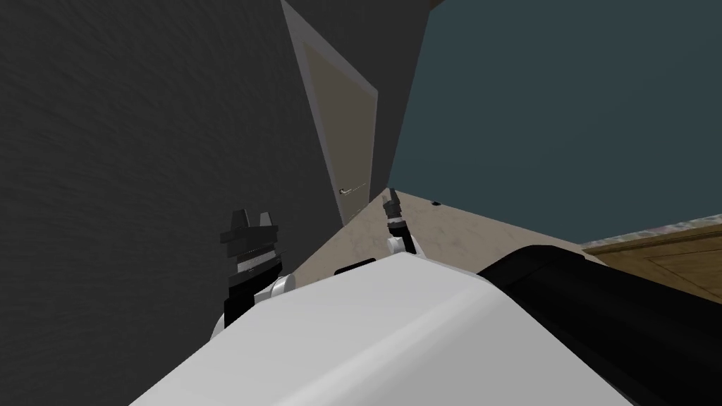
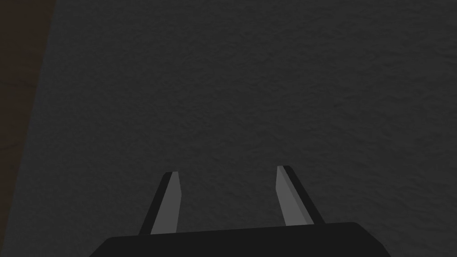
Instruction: Pull the door open
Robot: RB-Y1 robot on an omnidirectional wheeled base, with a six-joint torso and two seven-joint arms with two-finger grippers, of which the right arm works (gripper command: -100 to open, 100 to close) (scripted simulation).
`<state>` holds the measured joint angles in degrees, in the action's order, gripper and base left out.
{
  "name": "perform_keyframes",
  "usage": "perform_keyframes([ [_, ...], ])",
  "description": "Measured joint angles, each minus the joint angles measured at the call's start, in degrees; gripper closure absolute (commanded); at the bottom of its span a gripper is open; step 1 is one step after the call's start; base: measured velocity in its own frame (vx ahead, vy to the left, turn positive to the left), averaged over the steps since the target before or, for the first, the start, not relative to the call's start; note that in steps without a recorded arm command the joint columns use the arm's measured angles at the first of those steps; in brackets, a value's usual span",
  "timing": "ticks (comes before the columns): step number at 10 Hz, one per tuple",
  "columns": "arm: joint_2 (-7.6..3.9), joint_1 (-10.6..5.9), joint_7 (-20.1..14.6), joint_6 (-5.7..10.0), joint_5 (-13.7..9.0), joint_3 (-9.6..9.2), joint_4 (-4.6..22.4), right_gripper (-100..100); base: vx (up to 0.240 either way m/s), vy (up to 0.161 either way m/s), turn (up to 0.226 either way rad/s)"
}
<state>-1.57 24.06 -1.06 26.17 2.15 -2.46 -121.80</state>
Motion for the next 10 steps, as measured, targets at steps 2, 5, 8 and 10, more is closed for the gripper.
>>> perform_keyframes([
  [2,-0.73,-1.02,-0.32,0.82,-0.27,0.48,2.96,-100,0.067,-0.039,0.076],
  [5,-1.07,-2.34,-0.39,2.22,-0.34,0.69,7.21,-100,0.065,-0.038,0.150],
  [8,-1.77,-5.14,-0.69,3.52,-0.60,1.43,12.72,-100,0.074,-0.052,0.123],
  [10,-2.16,-5.98,-0.88,4.07,-0.77,1.76,15.56,-100,0.056,-0.045,0.149],
])
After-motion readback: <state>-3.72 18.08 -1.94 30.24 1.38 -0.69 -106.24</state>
